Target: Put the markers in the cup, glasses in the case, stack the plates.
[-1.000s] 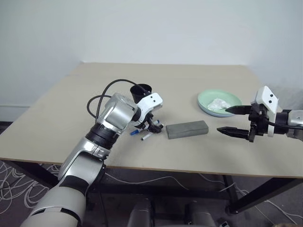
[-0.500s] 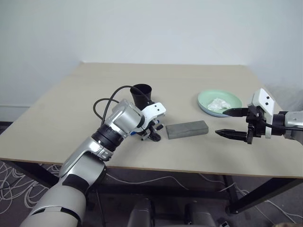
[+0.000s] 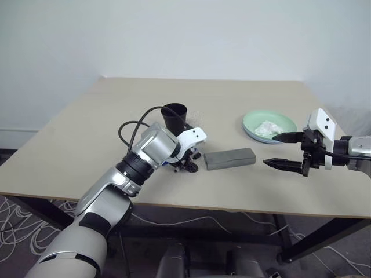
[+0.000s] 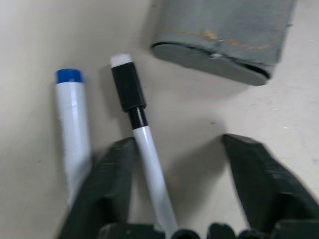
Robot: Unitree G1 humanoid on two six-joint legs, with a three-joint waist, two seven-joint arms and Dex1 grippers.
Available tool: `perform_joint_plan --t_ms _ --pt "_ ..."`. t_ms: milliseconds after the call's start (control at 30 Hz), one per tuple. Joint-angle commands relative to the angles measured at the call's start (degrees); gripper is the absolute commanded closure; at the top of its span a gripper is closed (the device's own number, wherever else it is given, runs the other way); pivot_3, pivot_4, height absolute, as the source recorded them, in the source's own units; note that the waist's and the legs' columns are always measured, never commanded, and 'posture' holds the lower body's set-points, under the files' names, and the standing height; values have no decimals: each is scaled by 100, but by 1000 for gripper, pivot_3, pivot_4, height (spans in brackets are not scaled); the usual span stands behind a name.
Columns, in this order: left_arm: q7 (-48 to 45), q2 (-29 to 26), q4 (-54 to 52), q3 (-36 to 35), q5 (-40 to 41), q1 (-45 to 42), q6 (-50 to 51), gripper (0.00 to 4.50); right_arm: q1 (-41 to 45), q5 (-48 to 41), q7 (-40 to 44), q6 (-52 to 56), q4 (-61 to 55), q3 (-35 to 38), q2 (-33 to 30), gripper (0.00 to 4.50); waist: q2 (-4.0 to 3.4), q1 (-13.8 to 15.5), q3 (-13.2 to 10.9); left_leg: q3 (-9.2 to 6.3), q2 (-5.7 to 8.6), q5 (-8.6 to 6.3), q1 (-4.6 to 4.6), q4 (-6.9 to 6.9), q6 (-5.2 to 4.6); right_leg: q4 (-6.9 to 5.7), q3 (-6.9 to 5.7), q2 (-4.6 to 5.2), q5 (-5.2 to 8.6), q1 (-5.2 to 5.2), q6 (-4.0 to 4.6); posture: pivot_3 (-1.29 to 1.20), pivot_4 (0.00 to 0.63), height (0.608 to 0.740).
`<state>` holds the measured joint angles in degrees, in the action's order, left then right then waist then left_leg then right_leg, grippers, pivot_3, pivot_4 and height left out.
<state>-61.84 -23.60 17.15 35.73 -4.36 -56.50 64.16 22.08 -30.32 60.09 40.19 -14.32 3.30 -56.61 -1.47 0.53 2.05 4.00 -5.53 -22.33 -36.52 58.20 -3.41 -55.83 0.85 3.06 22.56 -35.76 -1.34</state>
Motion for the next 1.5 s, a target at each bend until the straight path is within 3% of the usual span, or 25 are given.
perform_joint_plan --t_ms 33,200,467,767,933,1067,1333,1500 --pt "113 48 111 202 -63 -62 -63 3006 150 -44 -37 -7 -140 129 28 0 1 0 -1 -1 0 -4 1 0 -7 -1 0 0 0 1 0 0 0 615" --pt "152 45 211 234 -45 -117 -154 4466 133 -40 -67 15 -172 138 57 0 2 -2 -2 -1 2 -5 11 0 -9 -2 1 -2 0 12 -1 0 0 615" --pt "467 -18 294 -516 123 -206 -1030 4490 141 -35 -83 37 -165 150 75 0 1 -4 -1 0 -1 -4 -6 1 -9 -5 2 -2 -1 2 0 0 0 615" --pt "1375 187 -15 -2316 685 -546 -2233 4490 163 -54 -88 83 -196 175 54 0 3 2 -1 0 -2 10 -29 1 18 7 14 0 0 -23 0 0 0 615" --pt "2235 496 489 -3252 955 -683 -3085 4490 218 -55 -85 106 -194 126 88 0 5 -2 -2 4 -2 10 -24 -1 17 3 13 0 0 -17 0 0 0 615" --pt "2893 605 1245 -3892 1117 -605 -4443 4490 281 -49 -79 101 -171 88 130 0 4 -4 -1 6 -3 3 -12 -1 4 -5 11 -4 -1 -9 1 0 0 615" --pt "3411 755 3007 -4310 1116 -453 -6598 4490 381 -17 -58 92 -106 46 183 0 8 7 4 6 3 10 -21 3 18 4 1 -2 -1 -3 2 0 0 615" --pt "3588 897 3875 -4499 1223 -516 -7383 4490 401 -33 -80 99 -134 43 206 0 10 3 3 6 9 9 -32 0 17 7 -1 6 -2 -4 2 0 0 615"
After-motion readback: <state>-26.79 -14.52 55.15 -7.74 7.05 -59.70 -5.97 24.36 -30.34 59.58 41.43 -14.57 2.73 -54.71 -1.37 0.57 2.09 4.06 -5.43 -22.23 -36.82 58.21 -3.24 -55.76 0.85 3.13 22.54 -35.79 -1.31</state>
